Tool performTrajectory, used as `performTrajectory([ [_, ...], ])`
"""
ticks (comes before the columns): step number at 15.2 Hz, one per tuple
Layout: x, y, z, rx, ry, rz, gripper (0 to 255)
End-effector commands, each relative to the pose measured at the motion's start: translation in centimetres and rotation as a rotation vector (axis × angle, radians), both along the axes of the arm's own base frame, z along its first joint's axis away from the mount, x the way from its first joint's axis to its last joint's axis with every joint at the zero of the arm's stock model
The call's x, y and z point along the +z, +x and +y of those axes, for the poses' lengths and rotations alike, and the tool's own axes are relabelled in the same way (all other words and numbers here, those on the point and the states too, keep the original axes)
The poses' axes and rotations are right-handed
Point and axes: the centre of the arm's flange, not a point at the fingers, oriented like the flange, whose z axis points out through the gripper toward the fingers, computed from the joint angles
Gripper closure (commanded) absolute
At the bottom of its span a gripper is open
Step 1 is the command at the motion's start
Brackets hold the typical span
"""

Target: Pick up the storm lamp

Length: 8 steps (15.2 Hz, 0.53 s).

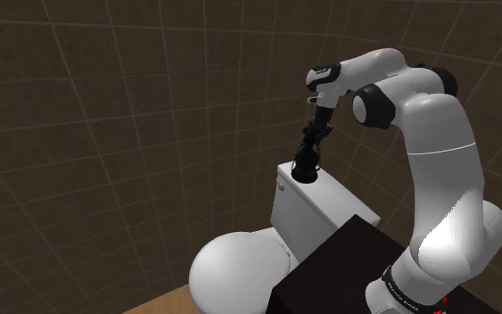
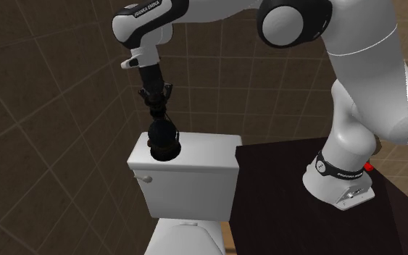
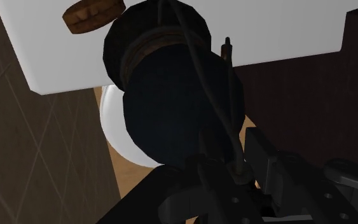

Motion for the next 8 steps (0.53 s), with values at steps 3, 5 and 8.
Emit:
performTrajectory([
  [3,2.2,0.0,0.1,0.000,-0.001,-0.002,255],
  [5,3.3,0.0,0.1,0.000,-0.001,-0.002,255],
  [8,3.9,0.0,0.1,0.000,-0.001,-0.002,255],
])
